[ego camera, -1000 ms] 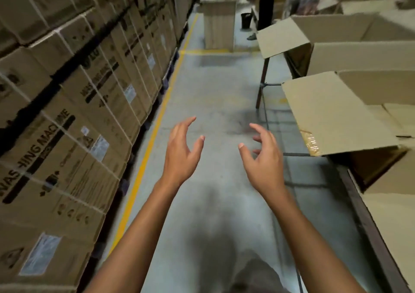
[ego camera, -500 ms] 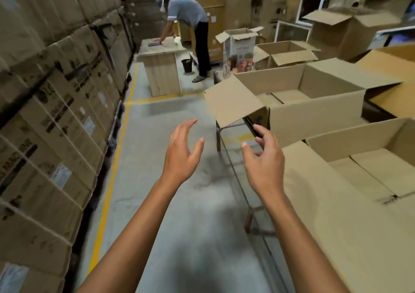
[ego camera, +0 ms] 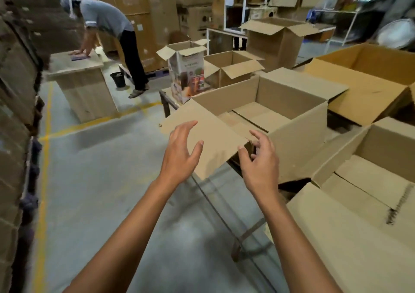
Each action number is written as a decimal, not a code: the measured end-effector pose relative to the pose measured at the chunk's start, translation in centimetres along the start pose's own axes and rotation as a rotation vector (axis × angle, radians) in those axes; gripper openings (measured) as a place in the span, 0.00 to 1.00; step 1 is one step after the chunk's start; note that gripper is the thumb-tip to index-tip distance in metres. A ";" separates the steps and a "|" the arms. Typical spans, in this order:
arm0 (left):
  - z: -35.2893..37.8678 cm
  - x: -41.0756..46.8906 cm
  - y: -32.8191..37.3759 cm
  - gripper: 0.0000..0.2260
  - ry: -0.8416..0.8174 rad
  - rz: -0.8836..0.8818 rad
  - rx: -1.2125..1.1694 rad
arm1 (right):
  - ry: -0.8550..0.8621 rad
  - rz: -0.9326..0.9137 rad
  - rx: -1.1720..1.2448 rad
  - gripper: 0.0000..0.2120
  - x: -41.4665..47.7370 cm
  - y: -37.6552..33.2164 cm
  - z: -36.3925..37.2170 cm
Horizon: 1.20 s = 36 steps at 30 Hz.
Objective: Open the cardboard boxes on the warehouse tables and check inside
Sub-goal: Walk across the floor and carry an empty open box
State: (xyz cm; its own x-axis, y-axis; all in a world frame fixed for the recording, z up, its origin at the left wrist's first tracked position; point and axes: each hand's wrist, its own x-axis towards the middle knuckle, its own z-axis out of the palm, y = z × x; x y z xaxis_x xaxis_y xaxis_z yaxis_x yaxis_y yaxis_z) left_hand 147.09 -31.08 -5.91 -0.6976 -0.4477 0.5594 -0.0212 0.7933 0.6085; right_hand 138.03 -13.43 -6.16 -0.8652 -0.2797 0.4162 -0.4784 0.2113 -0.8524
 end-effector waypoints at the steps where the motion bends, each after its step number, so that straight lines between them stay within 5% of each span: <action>1: 0.1 1.2 -1.1 0.21 -0.022 0.019 -0.011 | 0.023 0.006 -0.032 0.21 0.9 0.1 0.8; 15: 5.9 24.2 -11.2 0.23 -0.326 0.146 0.169 | 0.245 0.199 -0.513 0.19 12.2 3.2 6.1; 19: 9.6 29.7 -13.5 0.25 -0.421 0.035 0.316 | 0.242 0.343 -0.639 0.25 15.4 5.8 6.2; 22: 12.1 32.2 -17.3 0.31 -0.541 -0.221 0.330 | 0.120 0.596 -0.776 0.33 16.2 8.7 6.6; 25: 14.0 34.0 -20.6 0.31 -0.628 -0.376 0.286 | 0.045 0.746 -0.760 0.38 16.7 10.9 8.0; 29: 15.7 34.5 -23.1 0.21 -0.615 -0.369 0.354 | 0.104 0.744 -0.752 0.41 17.4 12.2 9.4; 36: 16.9 34.6 -26.6 0.19 -0.581 -0.309 0.409 | 0.215 0.702 -0.633 0.41 17.8 12.6 9.8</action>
State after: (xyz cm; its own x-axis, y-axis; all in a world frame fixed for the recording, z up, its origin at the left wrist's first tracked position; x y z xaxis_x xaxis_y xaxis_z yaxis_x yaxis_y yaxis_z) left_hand 111.40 -60.73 -12.26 -0.8781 -0.4752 -0.0559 -0.4603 0.8071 0.3698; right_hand 118.06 -24.87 -12.63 -0.9636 0.2666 -0.0200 0.2198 0.7473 -0.6271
